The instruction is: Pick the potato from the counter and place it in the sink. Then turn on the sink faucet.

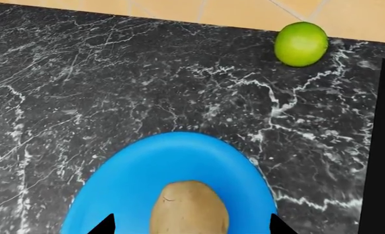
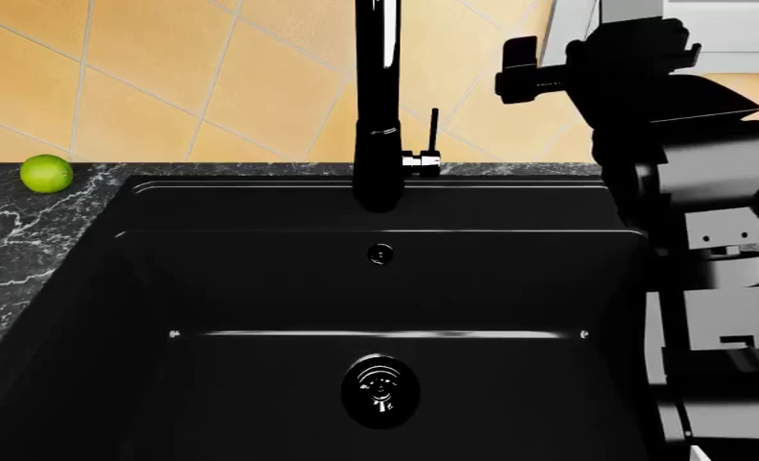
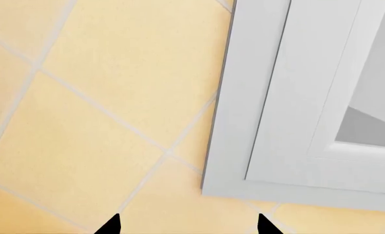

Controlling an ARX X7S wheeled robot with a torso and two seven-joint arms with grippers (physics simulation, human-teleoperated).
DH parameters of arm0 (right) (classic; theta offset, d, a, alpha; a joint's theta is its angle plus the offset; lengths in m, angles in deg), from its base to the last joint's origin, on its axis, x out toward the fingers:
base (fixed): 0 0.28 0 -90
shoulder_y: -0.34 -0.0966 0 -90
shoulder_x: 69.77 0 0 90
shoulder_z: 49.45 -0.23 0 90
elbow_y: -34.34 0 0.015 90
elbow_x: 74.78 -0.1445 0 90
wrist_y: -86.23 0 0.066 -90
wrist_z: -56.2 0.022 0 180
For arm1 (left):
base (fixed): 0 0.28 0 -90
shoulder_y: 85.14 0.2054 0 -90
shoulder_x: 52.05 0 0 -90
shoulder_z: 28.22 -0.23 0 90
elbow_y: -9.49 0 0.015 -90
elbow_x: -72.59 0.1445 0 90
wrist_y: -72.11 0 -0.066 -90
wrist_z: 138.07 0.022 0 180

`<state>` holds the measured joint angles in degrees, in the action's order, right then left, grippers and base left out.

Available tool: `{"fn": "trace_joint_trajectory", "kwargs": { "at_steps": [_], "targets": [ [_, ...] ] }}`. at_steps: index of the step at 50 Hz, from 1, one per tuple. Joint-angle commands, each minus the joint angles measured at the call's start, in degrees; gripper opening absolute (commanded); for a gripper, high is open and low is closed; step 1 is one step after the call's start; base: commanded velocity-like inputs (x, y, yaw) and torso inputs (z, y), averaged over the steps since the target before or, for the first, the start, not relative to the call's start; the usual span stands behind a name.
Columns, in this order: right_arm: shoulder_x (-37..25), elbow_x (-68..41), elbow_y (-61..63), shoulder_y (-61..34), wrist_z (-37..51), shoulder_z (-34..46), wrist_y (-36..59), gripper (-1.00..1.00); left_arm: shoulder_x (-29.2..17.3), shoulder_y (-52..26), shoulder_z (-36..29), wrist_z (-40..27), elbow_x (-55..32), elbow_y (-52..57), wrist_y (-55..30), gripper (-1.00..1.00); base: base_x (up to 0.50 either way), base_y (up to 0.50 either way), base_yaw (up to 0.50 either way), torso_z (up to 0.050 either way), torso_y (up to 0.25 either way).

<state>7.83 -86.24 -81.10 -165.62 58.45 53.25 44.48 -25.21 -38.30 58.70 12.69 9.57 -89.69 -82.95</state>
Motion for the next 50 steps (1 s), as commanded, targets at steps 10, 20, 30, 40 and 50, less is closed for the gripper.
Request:
{"fn": "trace_joint_trajectory", "kwargs": {
  "at_steps": [10,20,30,40,50],
  "targets": [
    [-0.03,-0.32,-0.57,0.02,0.08,0.38,-0.50,1.00,1.38,-0.93,-1.66,1.57,2.29,-3.07,2.21,1.00,0.00,0.00,0.00,0.000,0.000],
    [-0.11,-0.64,-0.33,0.48,0.34,0.17,-0.71,1.00,1.64,0.19,-1.37,1.62,2.15,-2.99,2.85,1.00,0.00,0.00,0.00,0.000,0.000],
    [-0.15,-0.73,-0.82,0.55,0.31,0.45,-1.08,1.00,1.75,0.66,-1.49,1.82,2.58,-3.78,3.42,1.00,0.00,0.00,0.00,0.000,0.000],
    [-0.16,-0.92,-0.74,0.69,0.47,0.58,-1.08,1.00,2.19,0.72,-1.90,2.39,3.32,-5.34,4.22,1.00,0.00,0.00,0.00,0.000,0.000],
    [-0.38,-1.17,-0.43,0.89,0.45,0.68,-0.99,1.00,2.63,-1.19,-2.18,3.02,3.98,-6.55,4.95,1.00,0.00,0.00,0.00,0.000,0.000]
  ]
}}
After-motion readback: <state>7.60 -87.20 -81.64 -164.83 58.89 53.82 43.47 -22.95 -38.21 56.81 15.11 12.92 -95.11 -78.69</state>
